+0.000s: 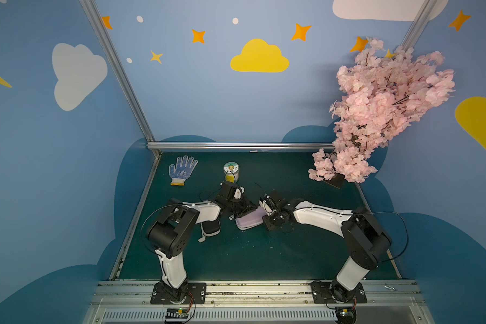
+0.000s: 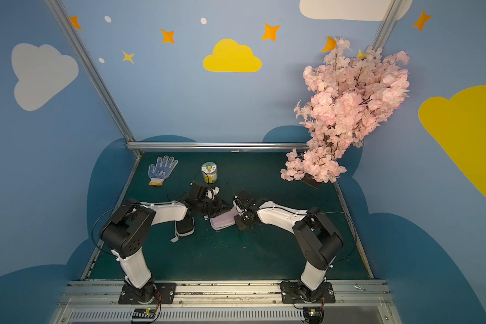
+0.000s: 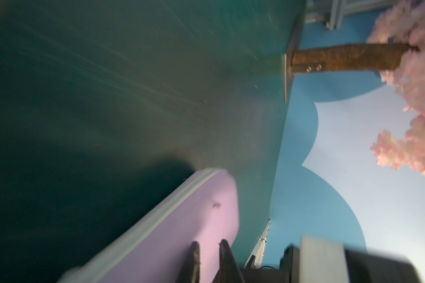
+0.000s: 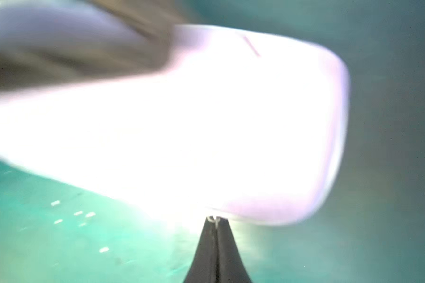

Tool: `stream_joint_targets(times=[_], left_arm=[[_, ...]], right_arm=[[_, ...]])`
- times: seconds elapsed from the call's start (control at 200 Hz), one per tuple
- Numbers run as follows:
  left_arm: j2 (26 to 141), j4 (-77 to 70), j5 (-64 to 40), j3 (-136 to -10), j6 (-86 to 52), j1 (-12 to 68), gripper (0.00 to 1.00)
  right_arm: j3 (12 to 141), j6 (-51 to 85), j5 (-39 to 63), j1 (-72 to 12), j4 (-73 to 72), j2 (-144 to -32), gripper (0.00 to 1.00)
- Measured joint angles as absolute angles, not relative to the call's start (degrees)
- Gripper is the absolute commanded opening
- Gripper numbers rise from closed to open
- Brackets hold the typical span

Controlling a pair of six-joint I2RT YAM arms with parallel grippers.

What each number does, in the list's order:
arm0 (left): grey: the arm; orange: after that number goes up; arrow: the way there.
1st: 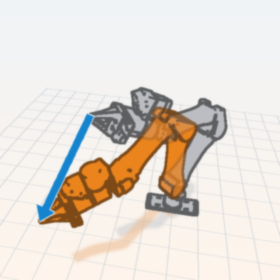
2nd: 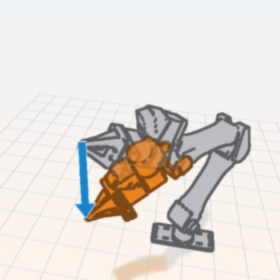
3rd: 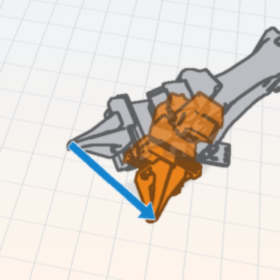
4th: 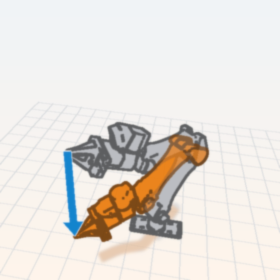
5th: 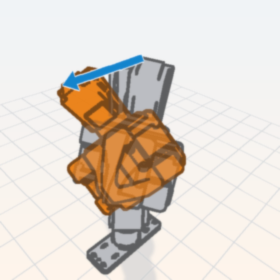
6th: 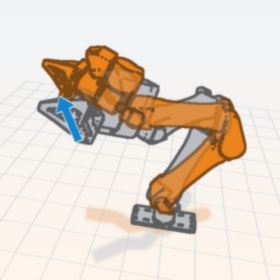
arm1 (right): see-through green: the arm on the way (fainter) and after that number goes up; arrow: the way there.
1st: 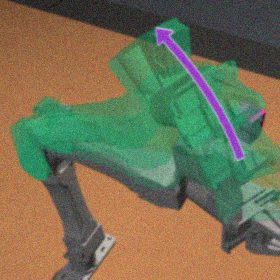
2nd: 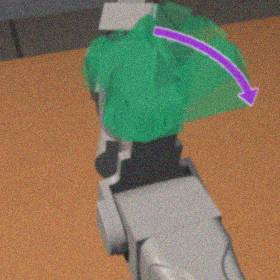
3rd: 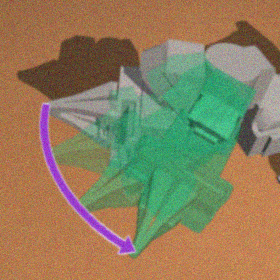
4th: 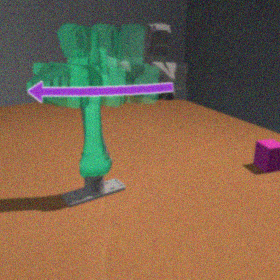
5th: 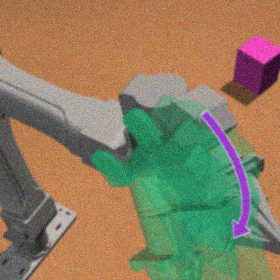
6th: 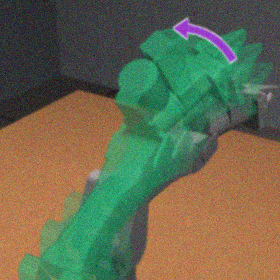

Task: Put umbrellas into zippered umbrella sleeves
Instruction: Adjust the umbrella sleeve.

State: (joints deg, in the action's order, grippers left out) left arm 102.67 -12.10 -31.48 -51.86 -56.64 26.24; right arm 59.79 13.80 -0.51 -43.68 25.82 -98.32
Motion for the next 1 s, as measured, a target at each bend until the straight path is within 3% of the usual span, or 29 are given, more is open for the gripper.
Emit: stream_joint_targets(times=[0.09, 0.275, 0.621, 0.996], left_arm=[[99.44, -6.61, -31.20, -51.99, -52.86, 23.64, 0.27], [98.56, -2.09, -30.41, -52.64, -46.92, 21.41, 0.28], [99.57, -2.09, -31.48, -57.60, -47.79, 25.45, 0.24], [115.04, -14.92, -34.11, -63.81, -56.12, 28.10, 0.15]], right_arm=[[59.92, 10.92, -1.74, -40.62, 26.22, -98.32, 0.00], [65.76, 5.58, -4.08, -37.93, 28.82, -100.90, 0.00], [74.24, 1.61, -0.34, -37.80, 28.12, -109.25, 0.00], [73.65, 2.74, 2.50, -36.91, 27.16, -109.93, 0.00]])
